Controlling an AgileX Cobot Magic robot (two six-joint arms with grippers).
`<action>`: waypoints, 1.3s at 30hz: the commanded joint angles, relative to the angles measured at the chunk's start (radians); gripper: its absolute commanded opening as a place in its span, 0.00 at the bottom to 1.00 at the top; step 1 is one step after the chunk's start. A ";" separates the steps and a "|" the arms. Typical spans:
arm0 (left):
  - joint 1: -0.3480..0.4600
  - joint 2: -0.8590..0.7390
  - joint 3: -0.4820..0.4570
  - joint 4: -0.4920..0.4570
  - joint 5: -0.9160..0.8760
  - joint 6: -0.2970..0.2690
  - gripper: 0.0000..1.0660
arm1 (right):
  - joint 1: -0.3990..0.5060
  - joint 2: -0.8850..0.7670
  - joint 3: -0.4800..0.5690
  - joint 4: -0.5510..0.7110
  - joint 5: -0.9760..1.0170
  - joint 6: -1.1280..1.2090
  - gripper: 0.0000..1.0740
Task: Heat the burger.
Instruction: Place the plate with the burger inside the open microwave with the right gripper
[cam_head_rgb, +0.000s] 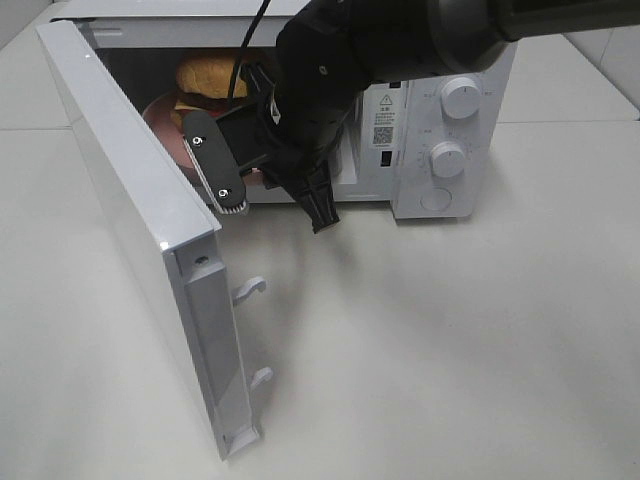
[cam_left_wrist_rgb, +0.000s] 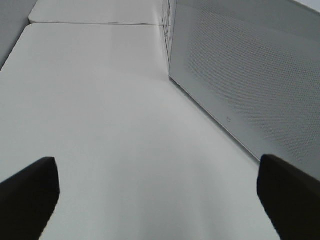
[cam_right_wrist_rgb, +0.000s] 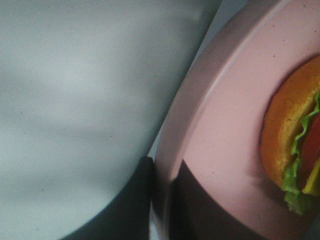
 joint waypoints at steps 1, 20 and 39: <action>0.002 -0.003 0.002 -0.003 -0.003 -0.007 0.98 | -0.012 0.002 -0.040 -0.025 -0.054 -0.006 0.00; 0.002 -0.003 0.002 -0.003 -0.003 -0.007 0.98 | -0.068 0.129 -0.173 0.002 -0.057 -0.021 0.00; 0.002 -0.003 0.002 -0.003 -0.003 -0.007 0.98 | -0.079 0.225 -0.324 0.025 -0.025 -0.030 0.00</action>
